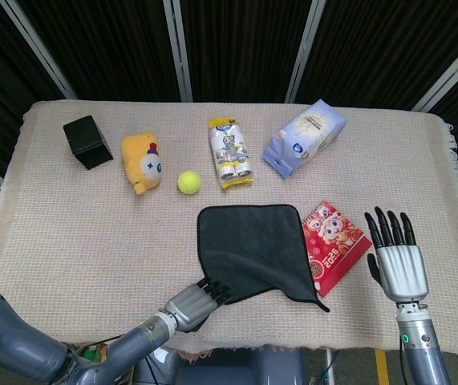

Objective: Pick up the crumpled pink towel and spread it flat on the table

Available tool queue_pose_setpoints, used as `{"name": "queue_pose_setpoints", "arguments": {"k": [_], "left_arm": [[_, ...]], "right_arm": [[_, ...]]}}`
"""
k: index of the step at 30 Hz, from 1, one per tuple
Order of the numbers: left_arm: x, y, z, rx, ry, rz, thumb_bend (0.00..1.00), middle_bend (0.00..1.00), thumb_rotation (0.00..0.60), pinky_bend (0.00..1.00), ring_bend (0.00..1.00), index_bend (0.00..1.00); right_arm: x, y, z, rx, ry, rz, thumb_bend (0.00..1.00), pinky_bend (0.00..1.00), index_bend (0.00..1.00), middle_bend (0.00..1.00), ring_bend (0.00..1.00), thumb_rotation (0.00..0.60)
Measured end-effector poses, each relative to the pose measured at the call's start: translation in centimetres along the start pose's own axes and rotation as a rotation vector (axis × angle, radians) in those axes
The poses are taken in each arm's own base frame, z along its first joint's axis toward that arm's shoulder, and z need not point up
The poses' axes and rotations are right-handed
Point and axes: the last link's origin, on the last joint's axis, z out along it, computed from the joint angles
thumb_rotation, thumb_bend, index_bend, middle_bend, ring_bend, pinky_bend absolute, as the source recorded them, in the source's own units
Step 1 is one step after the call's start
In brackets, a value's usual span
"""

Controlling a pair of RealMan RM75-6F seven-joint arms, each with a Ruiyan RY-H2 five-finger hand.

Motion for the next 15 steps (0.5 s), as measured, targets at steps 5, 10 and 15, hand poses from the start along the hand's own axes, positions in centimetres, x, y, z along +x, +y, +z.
{"name": "queue_pose_setpoints", "arguments": {"k": [5, 10, 15], "left_arm": [[-0.7, 0.4, 0.4, -0.001, -0.009, 0.008, 0.88, 0.00, 0.600, 0.03, 0.00, 0.01], [-1.6, 0.9, 0.6, -0.011, -0.041, 0.037, 0.89, 0.00, 0.600, 0.03, 0.00, 0.02], [-1.8, 0.6, 0.2, -0.002, -0.066, 0.058, 0.89, 0.00, 0.600, 0.03, 0.00, 0.02]], "right_arm": [[-0.1, -0.2, 0.0, 0.008, 0.000, 0.000, 0.47, 0.04, 0.00, 0.04, 0.04, 0.600], [0.0, -0.1, 0.0, 0.007, 0.000, -0.004, 0.47, 0.04, 0.00, 0.04, 0.04, 0.600], [0.1, 0.1, -0.1, 0.003, -0.001, 0.004, 0.47, 0.04, 0.00, 0.04, 0.04, 0.600]]}}
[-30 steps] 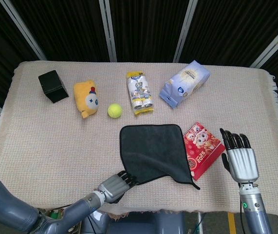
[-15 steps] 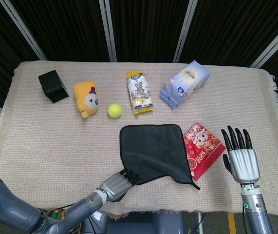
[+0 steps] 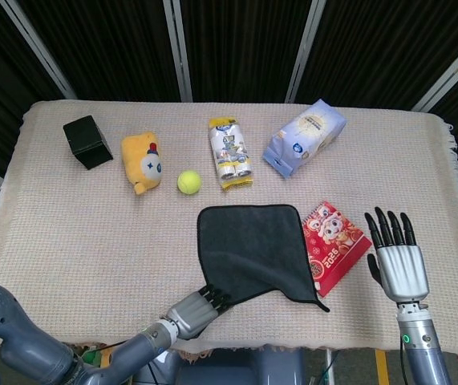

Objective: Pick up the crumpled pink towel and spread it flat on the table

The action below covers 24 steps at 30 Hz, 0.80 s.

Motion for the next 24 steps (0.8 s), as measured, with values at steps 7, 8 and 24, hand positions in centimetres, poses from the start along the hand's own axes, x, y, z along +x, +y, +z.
{"name": "queue_pose_setpoints", "arguments": {"k": [7, 8, 24], "left_arm": [[-0.4, -0.8, -1.0, 0.010, -0.017, 0.012, 0.89, 0.00, 0.600, 0.03, 0.00, 0.02], [-0.5, -1.0, -1.2, 0.010, -0.020, 0.013, 0.89, 0.00, 0.600, 0.03, 0.00, 0.03], [-1.5, -2.1, -2.8, -0.020, -0.035, -0.010, 0.89, 0.00, 0.600, 0.03, 0.00, 0.03]], "right_arm": [[0.1, -0.2, -0.1, 0.005, 0.003, 0.000, 0.47, 0.04, 0.00, 0.04, 0.04, 0.600], [0.1, -0.3, -0.1, 0.006, 0.003, 0.000, 0.47, 0.04, 0.00, 0.04, 0.04, 0.600], [0.1, -1.0, -0.1, 0.012, 0.001, -0.006, 0.47, 0.04, 0.00, 0.04, 0.04, 0.600]]}}
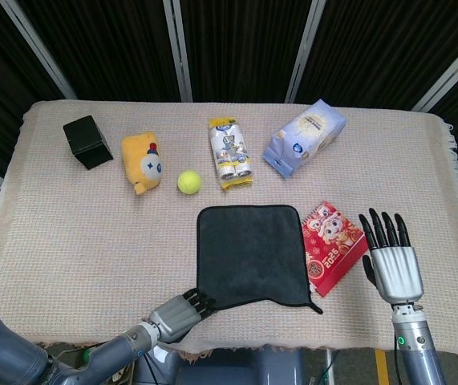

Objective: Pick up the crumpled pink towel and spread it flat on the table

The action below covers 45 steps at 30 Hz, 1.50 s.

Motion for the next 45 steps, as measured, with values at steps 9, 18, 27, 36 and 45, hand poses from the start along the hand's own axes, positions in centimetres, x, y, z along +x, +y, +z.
{"name": "queue_pose_setpoints", "arguments": {"k": [9, 18, 27, 36, 45], "left_arm": [[-0.2, 0.6, -0.5, -0.033, -0.015, 0.004, 0.89, 0.00, 0.600, 0.03, 0.00, 0.03], [0.1, 0.7, -0.9, -0.041, -0.013, -0.002, 0.85, 0.00, 0.600, 0.03, 0.00, 0.01], [0.9, -0.6, -1.7, 0.006, 0.057, -0.039, 0.18, 0.00, 0.600, 0.02, 0.00, 0.00], [2.8, -2.9, -3.9, 0.074, 0.235, -0.184, 0.12, 0.00, 0.600, 0.01, 0.00, 0.00], [2.9, -6.8, -8.1, 0.213, 0.545, -0.156, 0.12, 0.00, 0.600, 0.01, 0.00, 0.00]], "right_arm": [[0.0, 0.3, 0.0, -0.006, -0.001, -0.002, 0.47, 0.04, 0.00, 0.04, 0.04, 0.600], [-0.1, 0.5, -0.1, -0.006, -0.004, -0.001, 0.47, 0.04, 0.00, 0.04, 0.04, 0.600], [-0.2, 0.7, -0.3, -0.004, -0.009, -0.005, 0.46, 0.02, 0.00, 0.01, 0.02, 0.600], [0.1, 0.9, -0.6, 0.003, 0.008, 0.013, 0.45, 0.01, 0.00, 0.00, 0.01, 0.600], [-0.2, 1.2, -1.7, 0.032, 0.009, 0.011, 0.42, 0.00, 0.00, 0.00, 0.00, 0.600]]}}
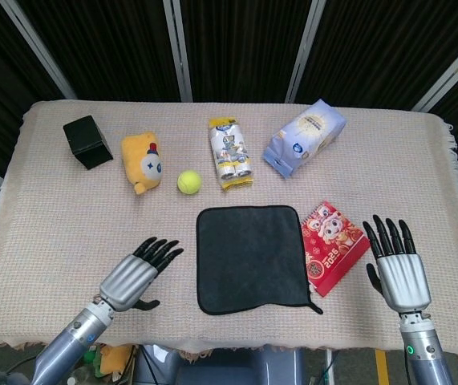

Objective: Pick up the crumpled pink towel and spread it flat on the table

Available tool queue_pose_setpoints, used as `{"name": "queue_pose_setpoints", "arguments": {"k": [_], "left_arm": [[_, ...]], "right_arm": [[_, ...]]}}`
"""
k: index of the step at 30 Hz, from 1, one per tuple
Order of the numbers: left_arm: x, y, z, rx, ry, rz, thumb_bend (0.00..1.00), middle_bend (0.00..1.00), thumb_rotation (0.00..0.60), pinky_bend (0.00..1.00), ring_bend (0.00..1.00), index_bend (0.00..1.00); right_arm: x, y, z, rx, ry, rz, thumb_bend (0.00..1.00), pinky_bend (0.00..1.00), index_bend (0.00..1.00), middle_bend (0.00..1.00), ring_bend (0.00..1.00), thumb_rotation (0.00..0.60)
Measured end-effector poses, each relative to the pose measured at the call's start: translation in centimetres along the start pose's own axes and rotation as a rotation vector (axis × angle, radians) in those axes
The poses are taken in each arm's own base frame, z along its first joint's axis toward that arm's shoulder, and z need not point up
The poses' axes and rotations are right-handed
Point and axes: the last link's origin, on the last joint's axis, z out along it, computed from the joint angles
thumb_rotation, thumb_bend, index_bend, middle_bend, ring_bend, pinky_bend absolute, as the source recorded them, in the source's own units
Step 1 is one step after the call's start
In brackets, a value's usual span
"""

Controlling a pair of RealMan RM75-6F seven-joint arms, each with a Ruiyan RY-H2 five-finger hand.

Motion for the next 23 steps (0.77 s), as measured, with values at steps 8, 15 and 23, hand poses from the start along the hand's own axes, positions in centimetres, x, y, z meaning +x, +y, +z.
{"name": "queue_pose_setpoints", "arguments": {"k": [8, 15, 23], "left_arm": [[0.1, -5.6, -5.3, 0.162, 0.175, 0.073, 0.08, 0.00, 0.600, 0.00, 0.00, 0.00], [-0.6, -8.9, -10.4, 0.292, 0.280, 0.063, 0.01, 0.00, 0.600, 0.00, 0.00, 0.00], [-0.6, -11.3, -14.2, 0.373, 0.287, 0.096, 0.00, 0.00, 0.600, 0.00, 0.00, 0.00]], "right_arm": [[-0.6, 0.4, -1.6, -0.007, -0.011, 0.020, 0.40, 0.00, 0.00, 0.00, 0.00, 0.600], [-0.6, 0.5, -4.3, 0.012, -0.005, 0.046, 0.34, 0.00, 0.00, 0.00, 0.00, 0.600], [-0.6, 1.4, -6.7, 0.001, 0.006, 0.075, 0.31, 0.00, 0.00, 0.00, 0.00, 0.600]]}}
